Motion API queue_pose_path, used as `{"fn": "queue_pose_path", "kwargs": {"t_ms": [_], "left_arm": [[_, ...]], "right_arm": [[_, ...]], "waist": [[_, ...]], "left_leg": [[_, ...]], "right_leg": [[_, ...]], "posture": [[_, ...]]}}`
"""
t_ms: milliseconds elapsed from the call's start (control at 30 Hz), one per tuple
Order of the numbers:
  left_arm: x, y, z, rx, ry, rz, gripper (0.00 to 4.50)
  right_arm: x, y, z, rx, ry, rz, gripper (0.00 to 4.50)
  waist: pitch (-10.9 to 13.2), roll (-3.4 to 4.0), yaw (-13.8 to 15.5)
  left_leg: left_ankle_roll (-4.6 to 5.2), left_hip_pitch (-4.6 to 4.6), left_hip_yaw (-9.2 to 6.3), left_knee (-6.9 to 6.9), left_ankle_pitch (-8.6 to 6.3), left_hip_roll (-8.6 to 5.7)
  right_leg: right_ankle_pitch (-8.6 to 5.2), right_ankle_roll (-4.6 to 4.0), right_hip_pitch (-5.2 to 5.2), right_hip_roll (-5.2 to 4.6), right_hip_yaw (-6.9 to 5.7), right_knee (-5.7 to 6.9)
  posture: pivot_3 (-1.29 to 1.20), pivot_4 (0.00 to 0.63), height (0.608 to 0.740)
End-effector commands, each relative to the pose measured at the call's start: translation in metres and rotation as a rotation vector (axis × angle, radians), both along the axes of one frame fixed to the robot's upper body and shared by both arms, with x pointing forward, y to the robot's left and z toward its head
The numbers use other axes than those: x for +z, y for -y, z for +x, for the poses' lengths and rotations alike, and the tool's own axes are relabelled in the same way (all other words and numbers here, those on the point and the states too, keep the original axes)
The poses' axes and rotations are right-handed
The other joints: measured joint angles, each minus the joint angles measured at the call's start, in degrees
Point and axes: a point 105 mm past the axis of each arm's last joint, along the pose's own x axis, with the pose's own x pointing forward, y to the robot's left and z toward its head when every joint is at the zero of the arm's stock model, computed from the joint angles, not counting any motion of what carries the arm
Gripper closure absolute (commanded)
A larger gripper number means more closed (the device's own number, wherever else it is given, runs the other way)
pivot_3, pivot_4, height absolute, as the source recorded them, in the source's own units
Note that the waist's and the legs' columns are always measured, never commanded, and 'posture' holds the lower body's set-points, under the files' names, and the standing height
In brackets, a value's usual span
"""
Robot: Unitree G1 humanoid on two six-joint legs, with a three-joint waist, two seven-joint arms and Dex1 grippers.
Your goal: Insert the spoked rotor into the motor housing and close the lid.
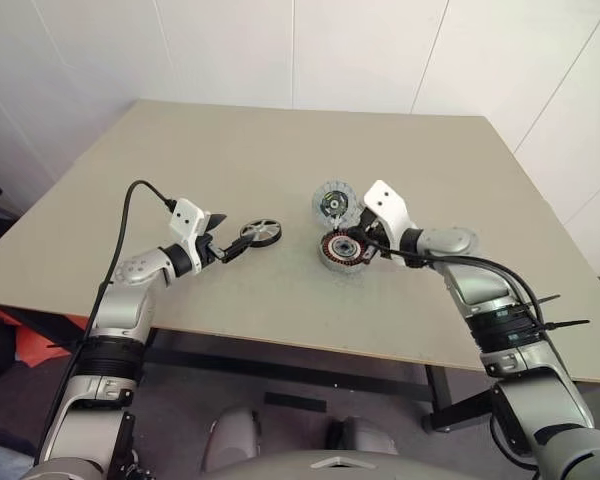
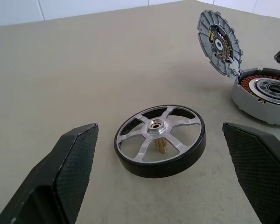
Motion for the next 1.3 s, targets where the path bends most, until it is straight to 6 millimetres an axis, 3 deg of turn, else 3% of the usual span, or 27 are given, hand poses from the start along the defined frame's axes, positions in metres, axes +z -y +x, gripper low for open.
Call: {"fn": "queue_pose_path", "kwargs": {"t_ms": [33, 233, 367, 500, 633, 733, 833, 1133, 1300], "left_arm": [[0.014, -0.001, 0.002, 0.003, 0.054, 0.003, 0.00], [0.013, -0.003, 0.002, 0.007, 0.050, 0.005, 0.00], [0.014, -0.005, 0.004, 0.029, 0.042, -0.033, 0.00], [0.007, -0.012, 0.008, 0.102, -0.045, -0.134, 0.00], [-0.009, -0.015, 0.009, 0.161, -0.146, -0.168, 0.00], [-0.016, -0.016, 0.007, 0.204, -0.239, -0.267, 0.55], [-0.017, -0.018, 0.005, 0.230, -0.312, -0.353, 1.49], [-0.023, -0.013, 0.010, 0.295, -0.503, -0.652, 1.49], [-0.044, -0.006, 0.021, 0.351, -0.652, -0.815, 1.49]], "right_arm": [[-0.034, 0.012, -0.002, -0.040, -0.053, -0.066, 4.48], [0.017, 0.010, 0.012, -0.034, 0.081, 0.007, 4.48], [0.066, 0.012, 0.023, -0.045, 0.211, 0.046, 4.48], [0.089, 0.015, 0.026, -0.053, 0.283, 0.043, 4.48], [0.095, 0.014, 0.025, -0.055, 0.297, 0.045, 4.48], [0.093, 0.014, 0.024, -0.057, 0.294, 0.040, 4.50], [0.091, 0.014, 0.023, -0.057, 0.287, 0.042, 4.50], [0.088, 0.010, 0.023, -0.047, 0.275, 0.040, 4.50], [0.086, 0.007, 0.025, -0.041, 0.272, 0.045, 4.50]], "waist": [[-0.05, 0.01, -0.14], [-0.03, 0.02, -0.02], [0.02, 0.05, -0.11], [0.01, 0.03, -0.14], [0.01, 0.04, -0.09], [0.01, 0.04, -0.08], [0.01, 0.04, -0.06], [0.01, 0.04, -0.02], [0.01, 0.03, 0.08]], "left_leg": [[0.00, 0.03, 0.01, 0.02, 0.00, 0.00], [-0.02, 0.73, -0.01, 0.02, 0.01, 0.00], [-0.04, 0.64, 0.00, 0.04, 0.02, -0.01], [-0.07, 0.58, 0.00, 0.01, 0.04, 0.03], [-0.04, 0.41, 0.01, -0.16, 0.02, 0.00], [-0.01, -0.18, 0.02, -0.06, 0.01, -0.02], [0.02, -0.21, 0.02, -0.03, -0.01, -0.01], [0.01, -0.12, 0.01, 0.06, 0.00, -0.01], [0.02, -0.11, 0.01, 0.09, -0.01, -0.03]], "right_leg": [[0.00, 0.00, 0.01, -0.01, 0.01, 0.01], [-0.25, 0.42, 0.75, -0.01, 0.00, -0.07], [-0.24, 0.43, 0.67, -0.01, 0.02, -0.10], [-0.23, 0.40, 0.54, 0.01, 0.01, 0.00], [-0.05, 0.03, 0.34, 0.01, 0.01, -0.03], [0.01, -0.04, -0.17, 0.00, 0.01, -0.01], [0.01, -0.04, -0.19, 0.00, 0.00, -0.01], [0.01, -0.02, -0.09, 0.00, 0.00, -0.01], [0.01, -0.01, -0.05, 0.00, 0.00, -0.02]], "posture": [[0.00, 0.000, 0.740], [0.00, 0.000, 0.740], [0.00, 0.000, 0.740], [0.00, 0.000, 0.740], [0.00, 0.000, 0.740], [0.00, 0.000, 0.740], [0.00, 0.000, 0.740], [0.00, 0.000, 0.740], [0.00, 0.000, 0.740]]}}
